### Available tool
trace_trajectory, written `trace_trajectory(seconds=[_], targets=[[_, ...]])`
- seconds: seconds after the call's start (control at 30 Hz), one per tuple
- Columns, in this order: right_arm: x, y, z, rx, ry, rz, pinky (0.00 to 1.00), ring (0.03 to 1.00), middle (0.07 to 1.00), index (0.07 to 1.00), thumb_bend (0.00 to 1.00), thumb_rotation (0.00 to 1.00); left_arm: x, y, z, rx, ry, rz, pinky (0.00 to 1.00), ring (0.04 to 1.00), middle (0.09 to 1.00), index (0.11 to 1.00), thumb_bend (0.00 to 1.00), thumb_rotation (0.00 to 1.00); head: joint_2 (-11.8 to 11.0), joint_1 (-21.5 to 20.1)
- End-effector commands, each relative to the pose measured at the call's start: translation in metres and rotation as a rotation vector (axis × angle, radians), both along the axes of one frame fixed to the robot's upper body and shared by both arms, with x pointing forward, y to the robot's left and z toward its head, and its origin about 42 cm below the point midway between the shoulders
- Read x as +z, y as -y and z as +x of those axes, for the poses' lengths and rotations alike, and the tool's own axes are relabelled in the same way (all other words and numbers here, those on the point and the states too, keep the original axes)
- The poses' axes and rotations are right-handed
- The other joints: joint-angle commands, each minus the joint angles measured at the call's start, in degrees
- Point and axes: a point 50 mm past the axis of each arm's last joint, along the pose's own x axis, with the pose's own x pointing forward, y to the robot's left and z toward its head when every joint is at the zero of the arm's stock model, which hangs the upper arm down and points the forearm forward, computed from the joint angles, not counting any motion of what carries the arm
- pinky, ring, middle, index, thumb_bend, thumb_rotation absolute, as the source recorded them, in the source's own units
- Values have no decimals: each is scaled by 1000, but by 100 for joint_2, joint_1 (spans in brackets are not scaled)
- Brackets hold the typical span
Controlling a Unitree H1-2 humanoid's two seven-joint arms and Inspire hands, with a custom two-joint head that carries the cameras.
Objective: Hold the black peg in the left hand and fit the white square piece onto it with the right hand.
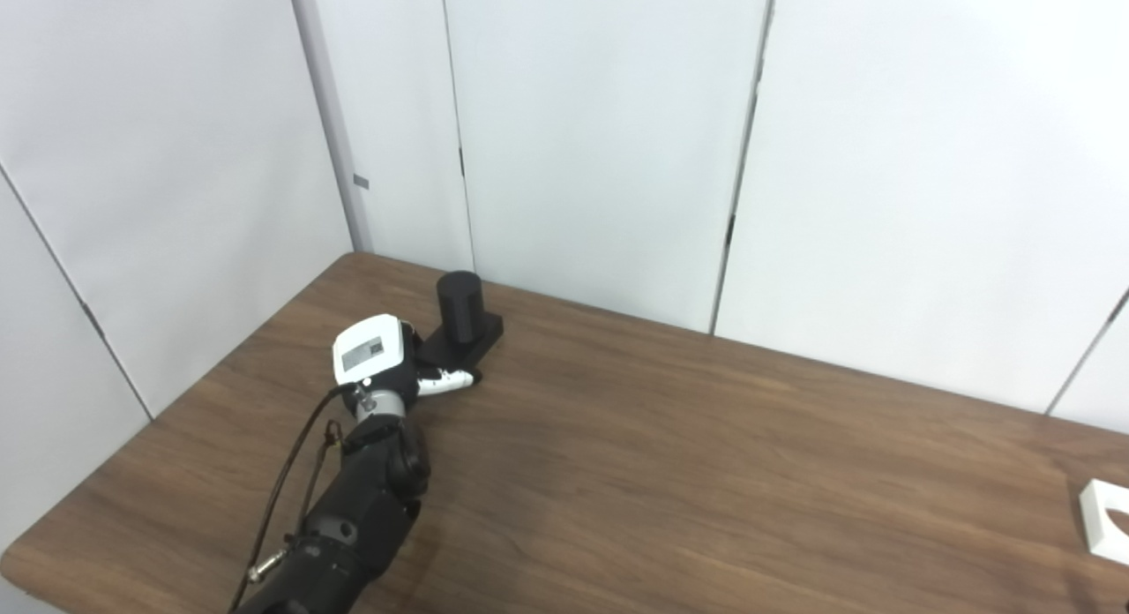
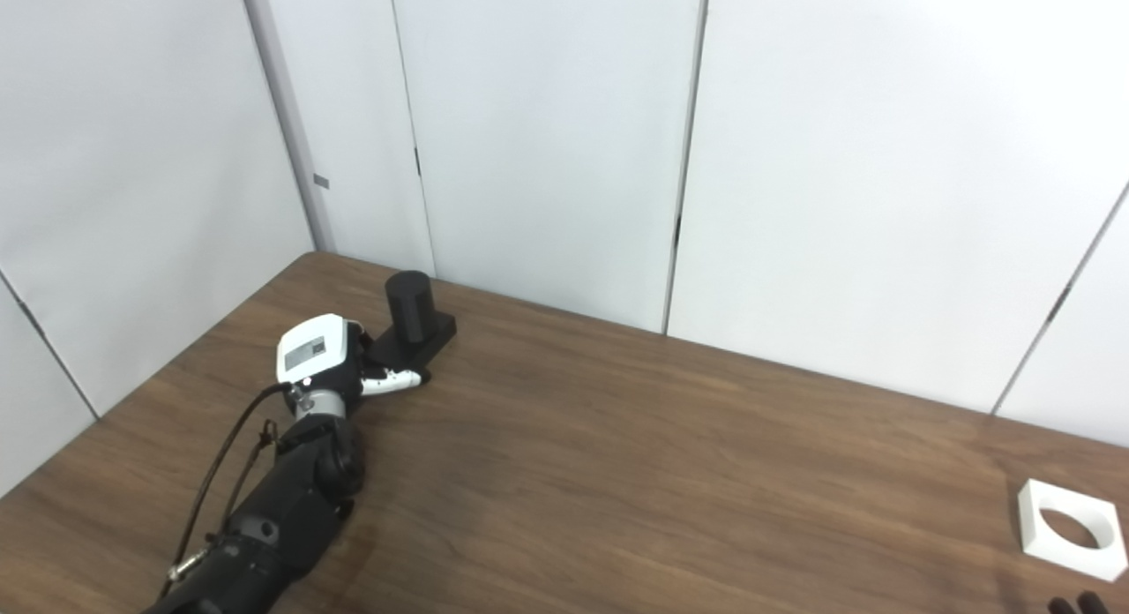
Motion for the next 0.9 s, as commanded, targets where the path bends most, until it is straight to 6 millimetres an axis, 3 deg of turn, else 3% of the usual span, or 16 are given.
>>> trace_trajectory(seconds=[0.0, 0.1, 0.17, 0.63, 0.87], targets=[[-1, -4, -5, 0, 19, 13, 949, 962, 952, 965, 660, 945, 25, -7, 11, -15, 92, 34, 920, 848, 745, 462, 862, 314, 5, 5], [-1, -4, -5, 0, 22, 4, 955, 964, 951, 968, 662, 952, 25, -7, 10, -22, 95, 24, 921, 845, 747, 476, 595, 119, 5, 5], [-1, -5, -5, 0, 18, 10, 961, 968, 952, 966, 672, 947, 25, -7, 9, -30, 96, 14, 908, 844, 748, 480, 539, 70, 5, -17], [-2, -8, -6, 6, 10, -10, 997, 978, 942, 958, 666, 968, 23, -8, 5, -106, 122, -34, 766, 794, 721, 484, 519, 42, 81, -241], [-3, -11, -6, 2, 20, -13, 1000, 1000, 968, 992, 629, 987, 28, 9, -5, -195, 112, -54, 714, 787, 742, 486, 518, 43, 178, -459]])
